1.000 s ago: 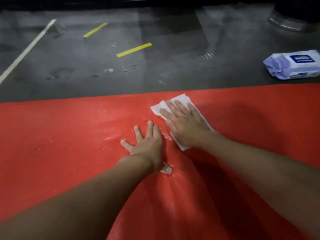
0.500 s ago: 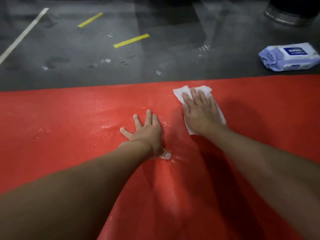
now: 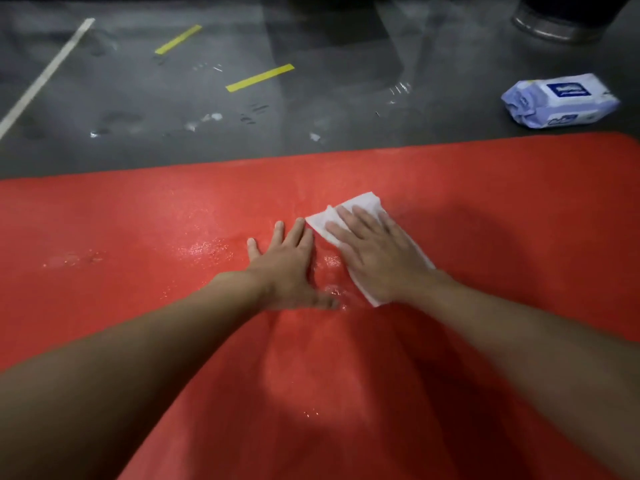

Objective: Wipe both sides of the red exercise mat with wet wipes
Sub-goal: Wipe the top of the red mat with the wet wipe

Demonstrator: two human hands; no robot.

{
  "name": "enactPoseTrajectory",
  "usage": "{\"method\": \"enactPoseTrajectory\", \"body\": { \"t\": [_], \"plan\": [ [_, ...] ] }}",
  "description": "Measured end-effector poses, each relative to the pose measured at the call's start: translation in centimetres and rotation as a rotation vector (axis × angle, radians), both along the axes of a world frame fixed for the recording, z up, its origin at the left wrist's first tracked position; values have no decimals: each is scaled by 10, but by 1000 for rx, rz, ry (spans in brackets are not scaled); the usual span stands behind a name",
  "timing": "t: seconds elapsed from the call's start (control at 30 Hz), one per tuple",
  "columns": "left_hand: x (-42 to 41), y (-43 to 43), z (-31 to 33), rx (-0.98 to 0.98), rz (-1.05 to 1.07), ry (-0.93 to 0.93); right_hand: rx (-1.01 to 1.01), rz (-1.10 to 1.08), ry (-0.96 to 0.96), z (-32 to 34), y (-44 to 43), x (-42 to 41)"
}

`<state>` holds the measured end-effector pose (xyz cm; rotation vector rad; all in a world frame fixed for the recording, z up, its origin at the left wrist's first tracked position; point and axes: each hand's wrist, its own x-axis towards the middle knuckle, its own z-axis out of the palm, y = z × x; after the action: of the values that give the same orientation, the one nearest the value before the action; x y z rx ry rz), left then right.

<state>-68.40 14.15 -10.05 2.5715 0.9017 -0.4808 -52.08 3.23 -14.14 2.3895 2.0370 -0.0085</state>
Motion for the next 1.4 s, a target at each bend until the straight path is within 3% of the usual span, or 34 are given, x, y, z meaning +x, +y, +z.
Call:
{"method": "enactPoseTrajectory", "body": {
  "t": [0.03,0.17,0.27,0.37,0.5,0.6,0.67,0.73,0.8,0.83,0.9,1.0,1.13,1.17,1.3,1.33,1.4],
  "plan": [
    [-9,-1,-2,7,-26,10,-8,-8,-40,3,-2,17],
    [-24,-12,-10,73,-15,-44,46,-514,96,1,6,20],
    [-19,-16,-5,102,-10,-35,30,-281,101,-3,-3,-27],
    [-24,-28,-4,151,38,-79,-64,-34,-6,7,-27,3],
    [-24,-52,-7,229,79,-117,-6,-504,96,7,-22,1],
    [-23,-57,-1,249,85,-138,10,-267,113,3,-26,-44],
    [-30,-58,0,258,79,-168,-22,-111,72,7,-42,-28],
    [-38,-61,-1,239,51,-163,6,-248,44,11,-46,-5],
    [-44,-67,-3,191,44,-118,33,-509,118,7,-43,-17],
    [-44,-70,-2,172,40,-91,44,-541,172,5,-39,-35],
    [-47,-73,0,131,33,-75,32,-349,196,2,-43,-67],
    [-59,-76,3,61,16,-76,-30,-118,98,8,-62,-44],
    [-81,-93,4,60,-51,-2,13,-560,149,7,-60,-41],
    [-81,-97,5,64,-48,0,13,-558,174,6,-58,-59],
    [-80,-102,14,62,-16,-16,-67,-119,136,9,-88,-63],
    [-84,-104,15,62,-18,-14,-67,-126,112,11,-94,-48],
    [-95,-113,13,49,-59,22,-36,-434,113,12,-101,-32]
  ]
}}
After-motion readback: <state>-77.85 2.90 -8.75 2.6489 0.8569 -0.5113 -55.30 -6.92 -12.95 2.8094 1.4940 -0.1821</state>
